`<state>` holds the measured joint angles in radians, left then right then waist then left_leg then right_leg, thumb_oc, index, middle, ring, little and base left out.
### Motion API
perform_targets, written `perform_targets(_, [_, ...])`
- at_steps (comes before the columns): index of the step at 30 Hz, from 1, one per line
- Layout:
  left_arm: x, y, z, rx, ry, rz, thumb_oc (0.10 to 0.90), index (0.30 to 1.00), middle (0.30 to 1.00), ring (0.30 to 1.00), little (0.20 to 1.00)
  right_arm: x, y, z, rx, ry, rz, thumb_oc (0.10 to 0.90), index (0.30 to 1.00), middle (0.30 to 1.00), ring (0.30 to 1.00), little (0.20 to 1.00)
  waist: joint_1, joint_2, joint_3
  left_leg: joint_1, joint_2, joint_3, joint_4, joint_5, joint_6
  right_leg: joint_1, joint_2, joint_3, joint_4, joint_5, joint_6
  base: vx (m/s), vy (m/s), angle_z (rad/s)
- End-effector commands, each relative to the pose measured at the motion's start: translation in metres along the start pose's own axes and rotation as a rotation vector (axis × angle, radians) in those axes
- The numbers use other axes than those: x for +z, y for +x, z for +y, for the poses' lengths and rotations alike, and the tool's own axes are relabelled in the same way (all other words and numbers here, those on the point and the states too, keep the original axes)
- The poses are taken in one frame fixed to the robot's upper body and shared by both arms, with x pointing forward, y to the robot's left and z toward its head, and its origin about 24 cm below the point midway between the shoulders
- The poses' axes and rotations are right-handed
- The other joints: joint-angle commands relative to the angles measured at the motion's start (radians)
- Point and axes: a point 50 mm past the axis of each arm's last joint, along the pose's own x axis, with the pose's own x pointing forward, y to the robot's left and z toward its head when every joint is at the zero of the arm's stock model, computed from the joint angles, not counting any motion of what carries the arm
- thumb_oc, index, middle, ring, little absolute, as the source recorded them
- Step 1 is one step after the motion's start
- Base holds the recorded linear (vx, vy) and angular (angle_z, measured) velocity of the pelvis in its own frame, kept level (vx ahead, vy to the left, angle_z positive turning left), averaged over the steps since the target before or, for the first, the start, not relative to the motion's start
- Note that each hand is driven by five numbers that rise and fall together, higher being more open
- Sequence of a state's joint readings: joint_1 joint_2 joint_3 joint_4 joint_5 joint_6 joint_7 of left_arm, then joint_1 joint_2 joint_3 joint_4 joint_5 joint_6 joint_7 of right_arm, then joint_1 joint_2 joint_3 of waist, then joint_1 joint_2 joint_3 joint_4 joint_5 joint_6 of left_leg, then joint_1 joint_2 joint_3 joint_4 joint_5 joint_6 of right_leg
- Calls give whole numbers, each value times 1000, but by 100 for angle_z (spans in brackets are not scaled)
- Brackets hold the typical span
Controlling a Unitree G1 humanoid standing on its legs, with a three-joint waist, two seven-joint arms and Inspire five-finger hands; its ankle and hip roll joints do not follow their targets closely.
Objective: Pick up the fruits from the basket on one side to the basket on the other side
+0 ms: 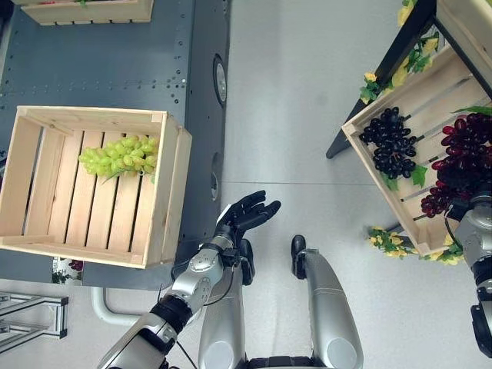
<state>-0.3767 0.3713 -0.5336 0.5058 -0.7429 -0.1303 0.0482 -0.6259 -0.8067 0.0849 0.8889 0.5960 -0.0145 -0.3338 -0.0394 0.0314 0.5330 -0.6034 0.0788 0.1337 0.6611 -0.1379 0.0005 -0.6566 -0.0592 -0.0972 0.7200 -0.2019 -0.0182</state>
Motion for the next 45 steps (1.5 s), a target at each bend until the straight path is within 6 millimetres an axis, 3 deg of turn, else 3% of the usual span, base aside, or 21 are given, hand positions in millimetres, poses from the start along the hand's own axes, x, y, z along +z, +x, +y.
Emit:
perform_targets(1, [29, -5, -9, -91, -1, -180, 800, 900, 900, 900, 900, 54, 9, -26, -67, 15, -194, 800, 900, 900, 900, 900, -8, -47, -13, 23, -32, 28, 108, -47, 50, 101, 18, -53, -35, 39, -37, 0, 0, 0])
perform_targets(17, [28, -4, -5, -91, 10, -174, 800, 900, 900, 900, 900, 23, 4, -19, -11, 40, -130, 800, 900, 900, 900, 900, -4, -61, -13, 44, -26, 32, 129, -81, 66, 118, 15, -50, -27, 40, -27, 1, -1, 1])
perform_targets(22, [28, -4, -4, -81, 8, -184, 800, 900, 900, 900, 900, 26, 3, -11, 30, 52, -147, 800, 900, 900, 900, 900, -8, -59, -13, 55, -29, 37, 113, -82, 67, 124, 17, -43, -39, 44, -25, 10, 31, -1])
perform_targets(24, [31, -4, -3, -55, 41, -219, 800, 900, 900, 900, 900, 27, -1, 1, 83, 56, -178, 800, 900, 900, 900, 900, -11, -58, -13, 63, -33, 39, 105, -80, 66, 128, 17, -36, -44, 45, -25, 30, 52, -2])
perform_targets(26, [44, -7, -4, -4, 182, -311, 800, 900, 900, 900, 900, 22, -12, 21, 169, 60, -211, 800, 900, 900, 900, 900, -16, -56, -13, 76, -35, 45, 87, -77, 65, 138, 16, -29, -58, 47, -25, 49, 60, -2])
perform_targets(28, [53, -8, -6, 2, 282, -363, 800, 900, 900, 900, 900, 19, -17, 29, 212, 62, -227, 800, 900, 900, 900, 900, -18, -54, -13, 85, -36, 49, 74, -76, 66, 144, 14, -27, -69, 50, -24, 44, 41, -1])
perform_targets(31, [83, -11, -13, 47, 519, -518, 800, 900, 900, 900, 900, 8, -39, 55, 354, 99, -274, 800, 900, 900, 900, 900, -27, -43, -13, 102, -41, 58, 42, -70, 64, 152, 7, -20, -77, 50, -21, 68, 58, -3])
perform_targets(34, [100, -12, -10, 124, 600, -604, 800, 900, 900, 900, 900, -1, -55, 75, 469, 157, -259, 800, 900, 900, 900, 900, -33, -40, -13, 107, -44, 62, 20, -60, 63, 151, 4, -16, -84, 53, -18, 47, 46, -1])
perform_targets(37, [125, -21, 4, 287, 732, -759, 800, 900, 900, 900, 900, -32, -86, 95, 577, 165, -211, 800, 900, 900, 900, 900, -39, -38, -13, 121, -49, 63, -19, -54, 61, 156, -7, -16, -97, 58, -9, 56, 39, 1])
perform_targets(42, [144, -38, 28, 464, 801, -894, 800, 900, 900, 900, 900, -48, -107, 96, 625, 198, -204, 800, 900, 900, 900, 900, -40, -33, -13, 129, -57, 59, -52, -41, 59, 157, -9, -17, -119, 68, -5, 51, 38, 4])
perform_targets(45, [152, -53, 50, 675, 852, -1000, 800, 900, 900, 900, 900, -60, -122, 99, 662, 224, -180, 800, 900, 900, 900, 900, -39, -30, -13, 135, -63, 54, -75, -31, 53, 159, -9, -16, -132, 68, -2, 52, 70, 2])
